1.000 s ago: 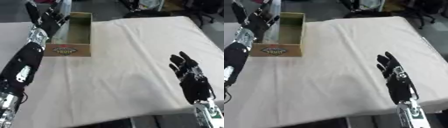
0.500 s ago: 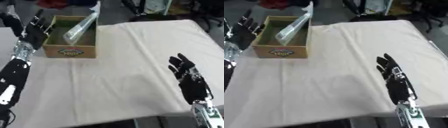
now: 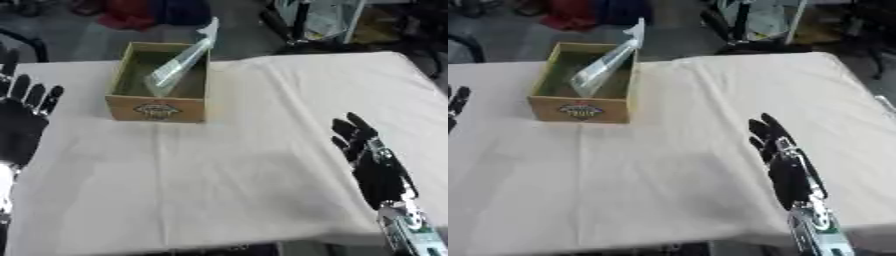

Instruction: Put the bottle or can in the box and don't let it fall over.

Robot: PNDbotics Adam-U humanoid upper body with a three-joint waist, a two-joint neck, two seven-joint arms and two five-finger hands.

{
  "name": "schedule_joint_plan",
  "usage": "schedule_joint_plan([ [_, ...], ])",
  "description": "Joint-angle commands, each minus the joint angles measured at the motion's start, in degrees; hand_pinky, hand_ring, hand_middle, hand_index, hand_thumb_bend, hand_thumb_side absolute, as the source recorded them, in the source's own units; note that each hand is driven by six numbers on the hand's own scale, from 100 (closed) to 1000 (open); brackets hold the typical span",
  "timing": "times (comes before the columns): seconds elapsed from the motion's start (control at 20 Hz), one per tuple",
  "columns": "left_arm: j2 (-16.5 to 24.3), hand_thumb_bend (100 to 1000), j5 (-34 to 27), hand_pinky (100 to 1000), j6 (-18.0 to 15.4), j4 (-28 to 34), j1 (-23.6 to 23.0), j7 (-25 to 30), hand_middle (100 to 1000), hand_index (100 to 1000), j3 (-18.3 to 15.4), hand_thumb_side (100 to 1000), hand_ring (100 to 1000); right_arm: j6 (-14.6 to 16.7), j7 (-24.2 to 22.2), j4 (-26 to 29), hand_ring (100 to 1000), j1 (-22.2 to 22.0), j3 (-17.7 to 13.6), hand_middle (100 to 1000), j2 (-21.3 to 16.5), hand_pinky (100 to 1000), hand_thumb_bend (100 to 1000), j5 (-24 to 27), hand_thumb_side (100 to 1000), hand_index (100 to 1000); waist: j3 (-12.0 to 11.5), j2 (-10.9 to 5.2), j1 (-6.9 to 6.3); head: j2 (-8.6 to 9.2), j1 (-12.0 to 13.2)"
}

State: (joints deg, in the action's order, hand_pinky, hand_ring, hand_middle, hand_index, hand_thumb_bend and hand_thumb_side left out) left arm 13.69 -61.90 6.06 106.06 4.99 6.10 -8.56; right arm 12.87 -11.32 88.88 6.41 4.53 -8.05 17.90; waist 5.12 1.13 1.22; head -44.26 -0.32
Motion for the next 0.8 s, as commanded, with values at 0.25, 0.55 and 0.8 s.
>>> schedule_joint_plan([
  [0.25, -1.57, 512, 3.14, 578, 2.58, 1.44, 0.18, 1.39, 281, 1000, 1.22, 967, 303, 0.07, -0.03, 0.37, 986, 0.35, -0.14, 868, -1.04, 1000, 100, -0.13, 795, 968, 0.05, -0.95, 0.03, 0.14, -0.94],
  [0.55, -2.12, 510, 3.94, 609, 4.49, 1.44, 0.47, 7.96, 402, 1000, 3.01, 995, 399, 0.11, 0.06, 0.49, 986, 0.46, -0.21, 869, -0.89, 1000, 100, -0.17, 797, 969, 0.6, -0.79, -0.04, 0.14, -0.43],
  [0.8, -2.33, 528, 2.5, 645, 5.59, 1.28, 0.72, 15.95, 571, 1000, 4.0, 1000, 514, 0.17, 0.19, 0.47, 986, 0.61, -0.34, 869, -0.92, 1000, 100, -0.32, 795, 969, 0.77, -0.59, -0.05, 0.14, -0.91],
])
